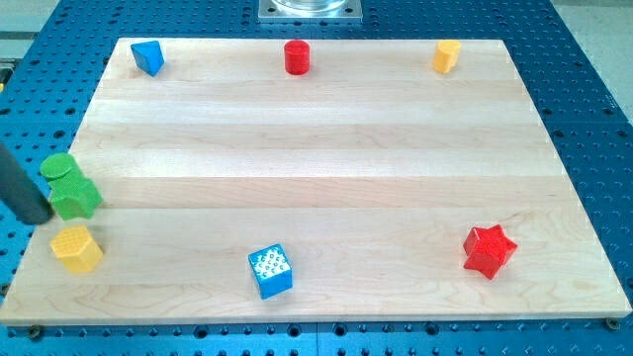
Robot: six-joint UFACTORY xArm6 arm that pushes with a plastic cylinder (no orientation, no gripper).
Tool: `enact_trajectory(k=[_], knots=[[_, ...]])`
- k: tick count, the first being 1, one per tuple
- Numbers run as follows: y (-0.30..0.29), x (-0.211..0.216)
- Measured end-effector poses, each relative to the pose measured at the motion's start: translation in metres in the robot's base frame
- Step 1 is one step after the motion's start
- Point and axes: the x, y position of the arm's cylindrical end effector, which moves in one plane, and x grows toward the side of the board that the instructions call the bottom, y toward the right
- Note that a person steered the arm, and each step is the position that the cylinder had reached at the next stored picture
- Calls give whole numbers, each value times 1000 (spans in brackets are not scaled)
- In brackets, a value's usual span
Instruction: Adjust the green circle above the green star vertically
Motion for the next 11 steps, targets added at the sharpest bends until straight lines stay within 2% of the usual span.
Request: enact_trajectory(k=[2,3,4,5,6,7,8,9,11], knots=[[33,-50],[16,-50],[-1,-78],[41,-85],[52,-104],[134,-131],[175,-110],[123,-93],[86,-88]])
